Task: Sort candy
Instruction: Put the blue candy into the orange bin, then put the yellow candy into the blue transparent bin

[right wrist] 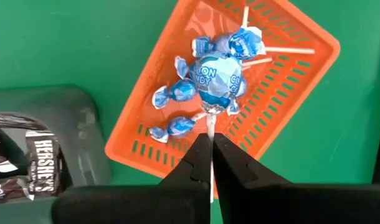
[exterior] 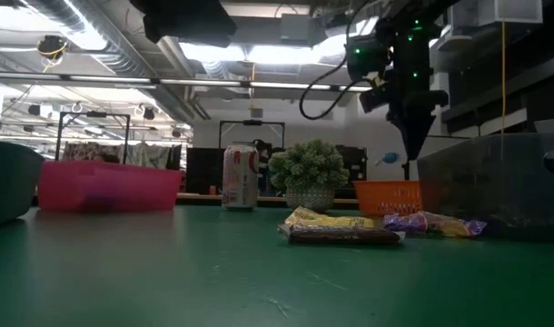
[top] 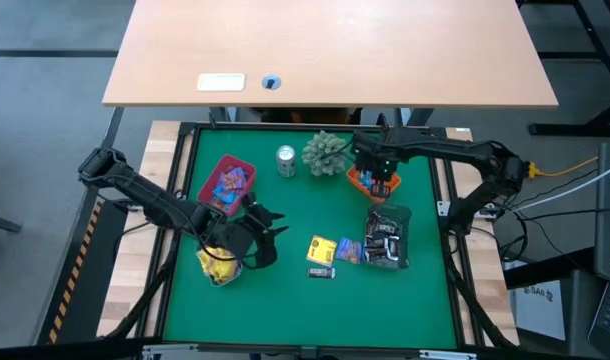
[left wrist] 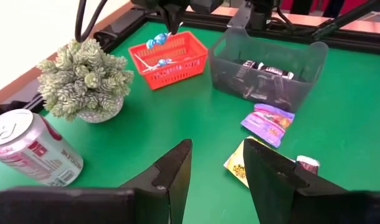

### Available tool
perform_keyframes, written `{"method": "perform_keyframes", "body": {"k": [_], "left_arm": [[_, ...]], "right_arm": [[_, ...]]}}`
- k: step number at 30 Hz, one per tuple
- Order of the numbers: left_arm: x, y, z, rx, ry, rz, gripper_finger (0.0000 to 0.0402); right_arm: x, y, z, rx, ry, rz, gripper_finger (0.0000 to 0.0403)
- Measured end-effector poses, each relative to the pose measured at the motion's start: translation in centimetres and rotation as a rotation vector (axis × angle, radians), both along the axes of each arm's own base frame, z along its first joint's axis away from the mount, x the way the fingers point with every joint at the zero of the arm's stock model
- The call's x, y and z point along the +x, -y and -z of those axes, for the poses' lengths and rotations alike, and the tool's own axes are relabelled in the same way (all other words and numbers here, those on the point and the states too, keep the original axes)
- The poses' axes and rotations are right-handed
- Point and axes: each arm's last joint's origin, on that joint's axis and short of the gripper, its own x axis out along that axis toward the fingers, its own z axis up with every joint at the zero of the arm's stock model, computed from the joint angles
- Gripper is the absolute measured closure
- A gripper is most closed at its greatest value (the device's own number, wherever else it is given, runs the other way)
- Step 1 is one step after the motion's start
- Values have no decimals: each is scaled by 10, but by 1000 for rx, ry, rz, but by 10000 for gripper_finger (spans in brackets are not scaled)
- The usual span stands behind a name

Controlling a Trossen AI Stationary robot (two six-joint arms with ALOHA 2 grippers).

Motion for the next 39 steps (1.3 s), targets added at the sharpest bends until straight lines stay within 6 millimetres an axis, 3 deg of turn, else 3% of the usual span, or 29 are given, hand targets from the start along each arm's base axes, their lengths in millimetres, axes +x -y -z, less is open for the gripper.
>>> {"method": "perform_keyframes", "body": {"k": [5,14,20,32,39], "left_arm": [[3,-6,-1,-20,9,-6,268],[10,-18,-1,-45,21,-37,268],[24,-27,13,-162,24,-81,268],[59,-49,74,-487,-110,-160,268],[78,-54,102,-588,-117,-106,268]], "right_arm": [[-5,7,4,4,-9,28,385],[-4,7,4,3,-4,31,262],[-4,7,4,5,-1,37,212],[0,8,4,-4,41,40,198],[1,9,4,-10,54,39,198]]}}
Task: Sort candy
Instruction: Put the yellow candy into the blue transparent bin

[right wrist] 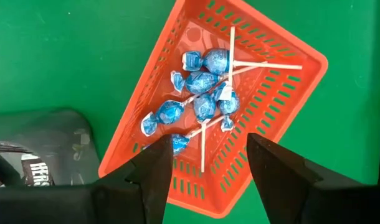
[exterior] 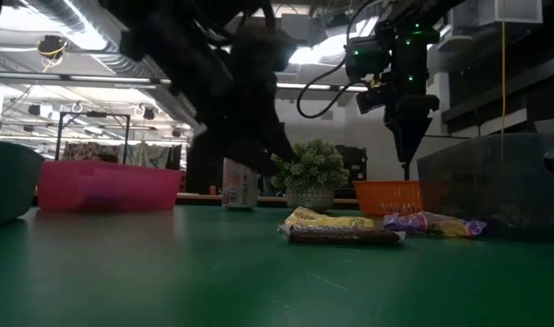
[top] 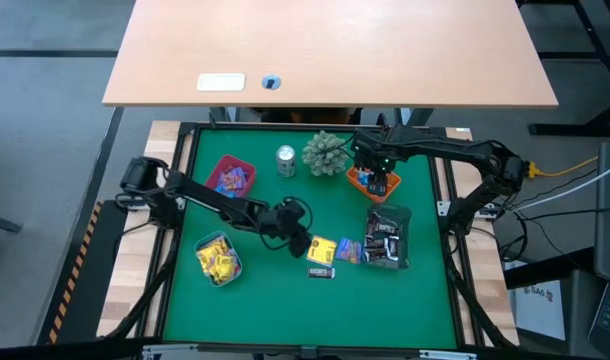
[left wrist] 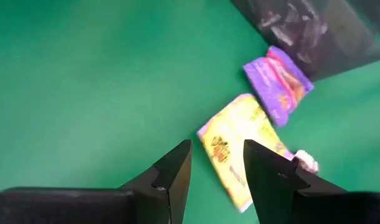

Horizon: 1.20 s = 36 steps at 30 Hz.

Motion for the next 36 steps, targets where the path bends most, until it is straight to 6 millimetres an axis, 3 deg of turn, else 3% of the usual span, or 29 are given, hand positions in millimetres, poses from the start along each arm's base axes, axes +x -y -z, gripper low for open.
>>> {"method": "perform_keyframes", "body": {"k": [8,31,36], "left_arm": [[10,-2,28,-67,-30,-17,268],[24,8,56,-135,47,-35,269],[24,7,56,-133,46,-33,295]], "right_arm": [[0,0,0,-2,4,0,198],[4,2,-1,-18,40,0,198],[4,2,-1,-18,40,0,198]]}}
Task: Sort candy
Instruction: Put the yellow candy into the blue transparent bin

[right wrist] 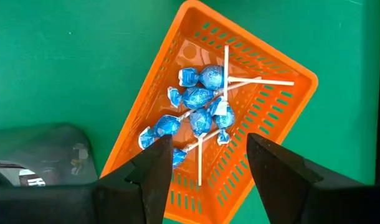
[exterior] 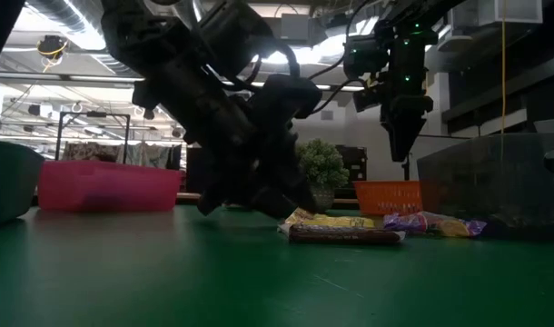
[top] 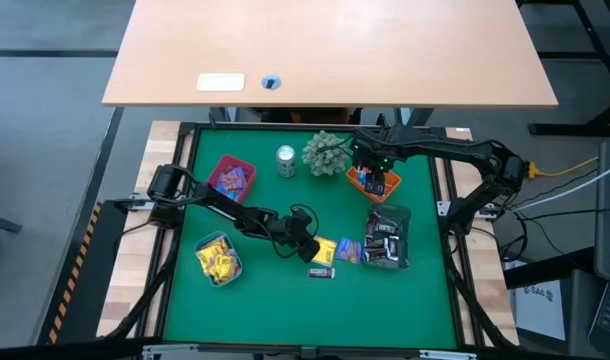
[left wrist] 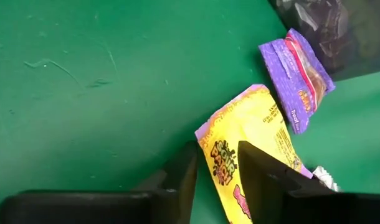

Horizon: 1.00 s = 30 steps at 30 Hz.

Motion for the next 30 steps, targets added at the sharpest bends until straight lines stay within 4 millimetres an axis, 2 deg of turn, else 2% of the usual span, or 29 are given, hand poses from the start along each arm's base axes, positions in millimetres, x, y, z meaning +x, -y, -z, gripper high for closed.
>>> {"method": "perform_keyframes", "body": {"k": [7,9,16,21,30], "left_arm": [[0,-1,0,14,1,-14,384],[0,0,0,28,3,-26,396],[0,0,0,89,6,-8,401],[0,0,-3,117,8,24,401],[-5,0,-45,230,101,118,401]], "right_arm": [[0,0,0,0,0,0,198],[0,0,0,0,0,0,198],[0,-1,0,1,-3,-2,198],[4,-11,0,1,-3,-41,198],[16,-48,-1,-25,-11,-173,198]]}}
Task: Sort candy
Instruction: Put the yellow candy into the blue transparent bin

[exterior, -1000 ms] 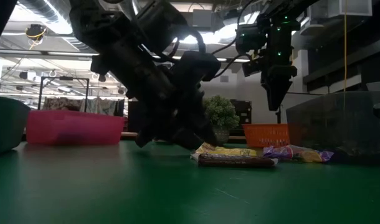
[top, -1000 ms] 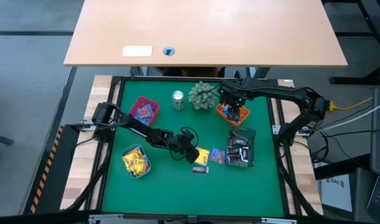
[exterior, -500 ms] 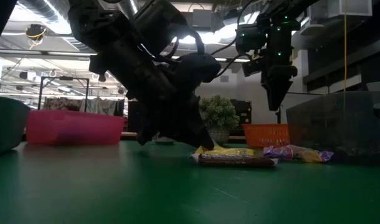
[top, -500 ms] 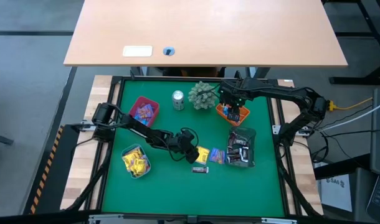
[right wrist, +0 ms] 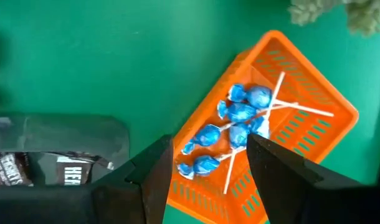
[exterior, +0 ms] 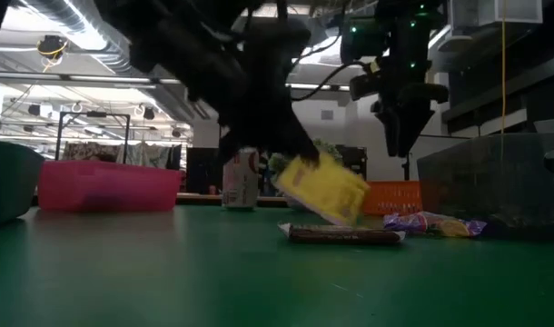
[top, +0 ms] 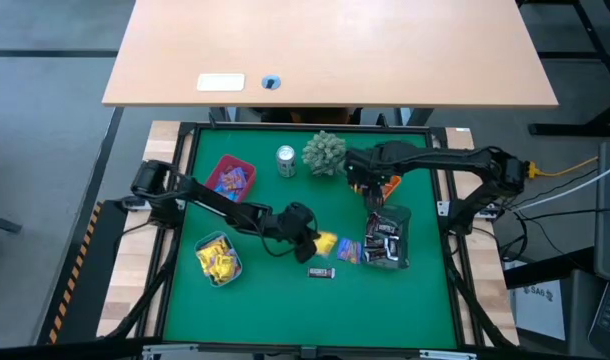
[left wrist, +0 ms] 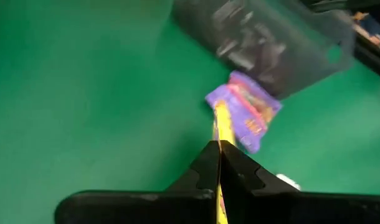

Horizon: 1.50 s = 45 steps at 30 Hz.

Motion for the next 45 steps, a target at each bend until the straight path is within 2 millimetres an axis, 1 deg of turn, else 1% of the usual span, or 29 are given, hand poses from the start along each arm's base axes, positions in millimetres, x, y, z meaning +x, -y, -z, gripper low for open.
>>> {"method": "perform_keyframes", "body": {"k": [4,9,11,15,18,22,24,26,29,32,36,39,45], "left_arm": [[-7,-1,-21,84,9,70,401],[-27,-4,-53,122,-14,96,401],[-38,-5,-66,121,-34,120,401],[-65,-5,-92,54,-80,214,402],[-89,-3,-108,-1,-122,282,402],[-120,4,-124,-99,-180,439,401],[-135,8,-129,-140,-216,498,401],[-149,12,-132,-172,-265,513,401],[-165,16,-133,-226,-353,486,401],[-177,22,-131,-270,-440,456,401],[-187,30,-127,-288,-534,441,401],[-193,34,-125,-272,-578,396,401],[-197,36,-123,-148,-561,257,401]], "right_arm": [[2,-17,-5,-31,-24,-58,198],[11,-40,-22,-31,32,-83,198],[15,-48,-28,-27,63,-100,198],[23,-66,-34,32,142,-168,198],[28,-79,-35,104,199,-222,198],[33,-96,-35,182,251,-291,198],[35,-104,-35,202,272,-320,198],[36,-111,-35,206,277,-342,198],[37,-120,-35,208,295,-371,198],[37,-127,-36,212,307,-394,198],[36,-134,-36,215,311,-416,198],[36,-136,-36,216,310,-422,198],[36,-135,-36,215,310,-419,198]]}}
